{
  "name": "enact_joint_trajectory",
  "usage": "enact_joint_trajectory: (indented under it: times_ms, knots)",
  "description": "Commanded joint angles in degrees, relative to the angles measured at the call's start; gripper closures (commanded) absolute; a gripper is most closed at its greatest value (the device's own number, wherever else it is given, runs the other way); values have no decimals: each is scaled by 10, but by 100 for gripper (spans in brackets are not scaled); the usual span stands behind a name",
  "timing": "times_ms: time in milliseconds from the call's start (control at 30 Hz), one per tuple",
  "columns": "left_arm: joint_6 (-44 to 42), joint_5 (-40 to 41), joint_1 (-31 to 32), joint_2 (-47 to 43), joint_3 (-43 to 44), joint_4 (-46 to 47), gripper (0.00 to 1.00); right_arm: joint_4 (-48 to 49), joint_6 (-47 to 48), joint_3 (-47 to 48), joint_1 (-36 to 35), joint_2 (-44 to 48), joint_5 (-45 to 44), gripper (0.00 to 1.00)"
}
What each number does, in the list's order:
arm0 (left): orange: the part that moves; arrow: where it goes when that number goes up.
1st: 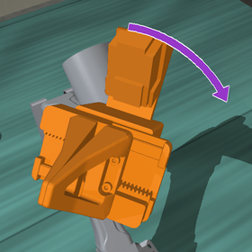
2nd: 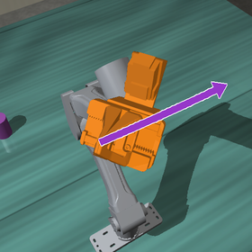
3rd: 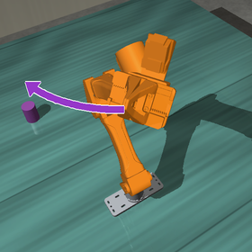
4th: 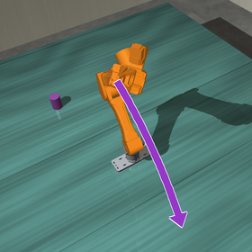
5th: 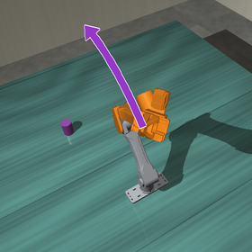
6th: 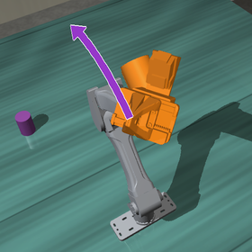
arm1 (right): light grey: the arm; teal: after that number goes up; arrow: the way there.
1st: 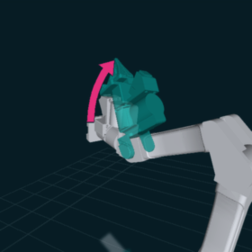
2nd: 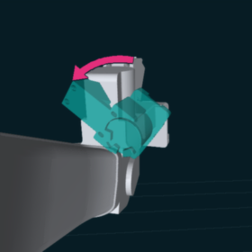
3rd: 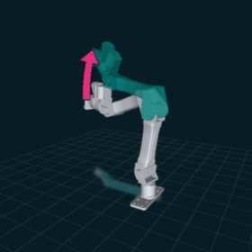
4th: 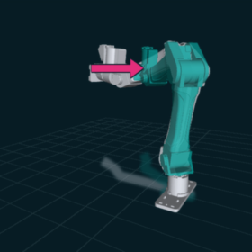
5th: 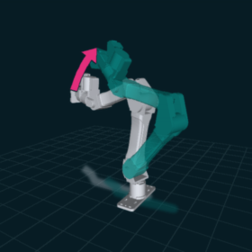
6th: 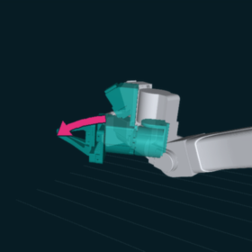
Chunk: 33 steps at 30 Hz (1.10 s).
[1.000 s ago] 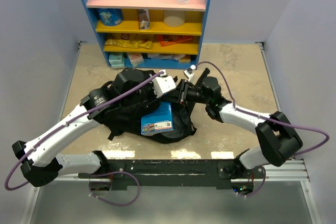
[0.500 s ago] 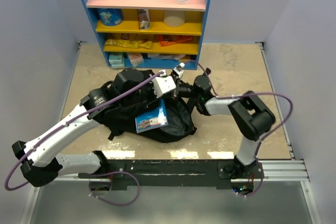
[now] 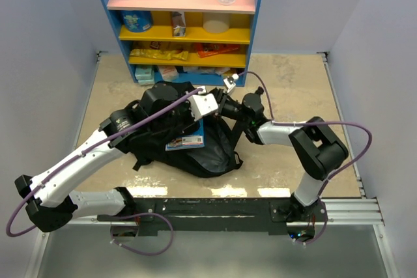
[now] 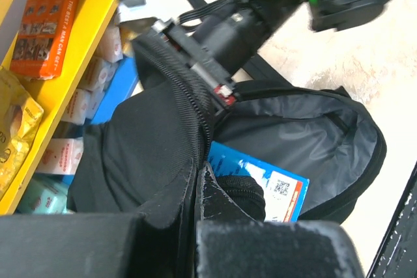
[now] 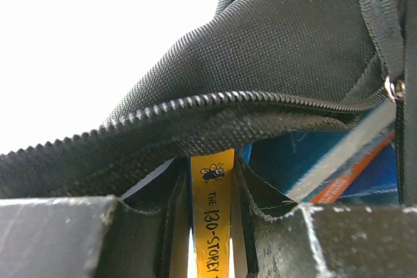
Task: Pack the student bag
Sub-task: Place the book in the student bag.
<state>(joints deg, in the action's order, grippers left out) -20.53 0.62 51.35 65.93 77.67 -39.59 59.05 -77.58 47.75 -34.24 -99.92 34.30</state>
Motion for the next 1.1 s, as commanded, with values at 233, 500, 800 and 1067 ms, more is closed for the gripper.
enact_joint_trajectory:
  times_ms: [233, 500, 800, 1067]
  knots:
    - [12, -35, -4, -16, 20, 59, 100, 102, 38, -56, 30, 86, -236, 100]
    - [12, -40, -6, -8, 24, 61, 100, -85, 128, -42, 20, 122, -219, 100]
    - [18, -47, -6, 8, 37, 65, 100, -66, 69, -169, -28, 228, -313, 100]
    - [17, -53, -6, 9, 45, 58, 100, -52, 38, -123, -3, 225, -350, 100]
